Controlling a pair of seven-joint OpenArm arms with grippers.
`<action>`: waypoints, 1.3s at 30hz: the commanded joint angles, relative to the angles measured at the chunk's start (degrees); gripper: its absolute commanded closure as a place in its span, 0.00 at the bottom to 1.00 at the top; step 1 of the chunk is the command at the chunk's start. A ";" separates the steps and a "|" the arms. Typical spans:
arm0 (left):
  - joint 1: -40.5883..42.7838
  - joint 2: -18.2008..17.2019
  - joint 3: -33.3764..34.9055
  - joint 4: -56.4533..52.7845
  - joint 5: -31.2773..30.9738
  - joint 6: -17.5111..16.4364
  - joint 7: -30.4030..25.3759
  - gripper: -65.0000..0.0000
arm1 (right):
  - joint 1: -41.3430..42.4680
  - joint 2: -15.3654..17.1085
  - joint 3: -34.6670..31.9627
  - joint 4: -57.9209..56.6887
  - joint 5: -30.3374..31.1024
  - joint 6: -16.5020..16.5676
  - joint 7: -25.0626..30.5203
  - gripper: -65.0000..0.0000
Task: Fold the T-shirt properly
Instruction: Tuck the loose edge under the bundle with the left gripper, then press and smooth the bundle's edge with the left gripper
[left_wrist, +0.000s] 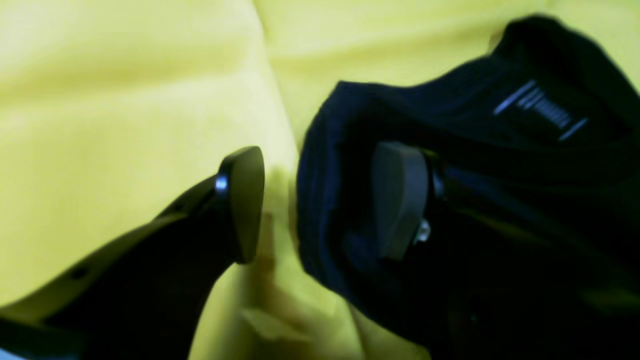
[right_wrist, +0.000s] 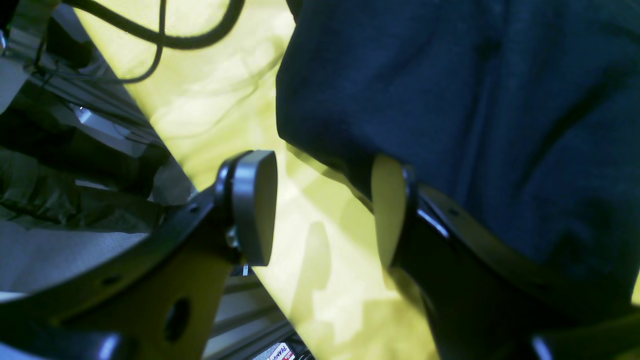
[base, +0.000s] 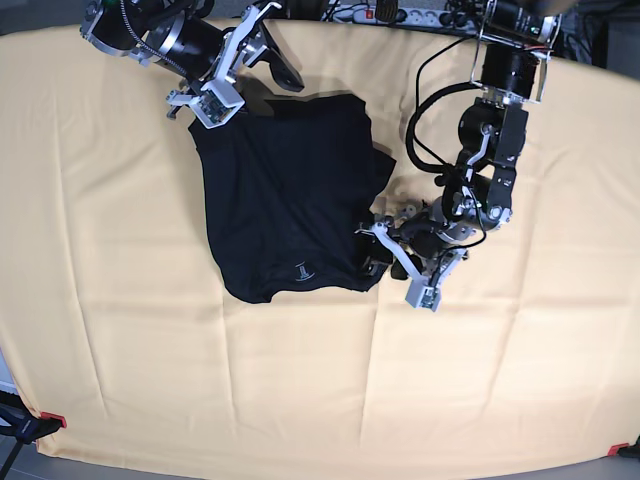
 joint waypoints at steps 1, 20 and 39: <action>-1.16 -0.15 -0.15 0.35 -0.37 -0.13 -1.36 0.45 | -0.20 0.04 0.00 0.85 1.22 0.30 1.51 0.50; -2.62 -0.04 -0.20 -0.55 -2.10 -6.03 -1.68 1.00 | -0.20 0.04 0.00 0.85 1.27 0.30 1.55 0.50; -9.42 -0.15 7.58 -0.68 -1.05 -16.85 -3.06 1.00 | -0.17 0.02 0.00 0.85 1.25 0.30 1.73 0.50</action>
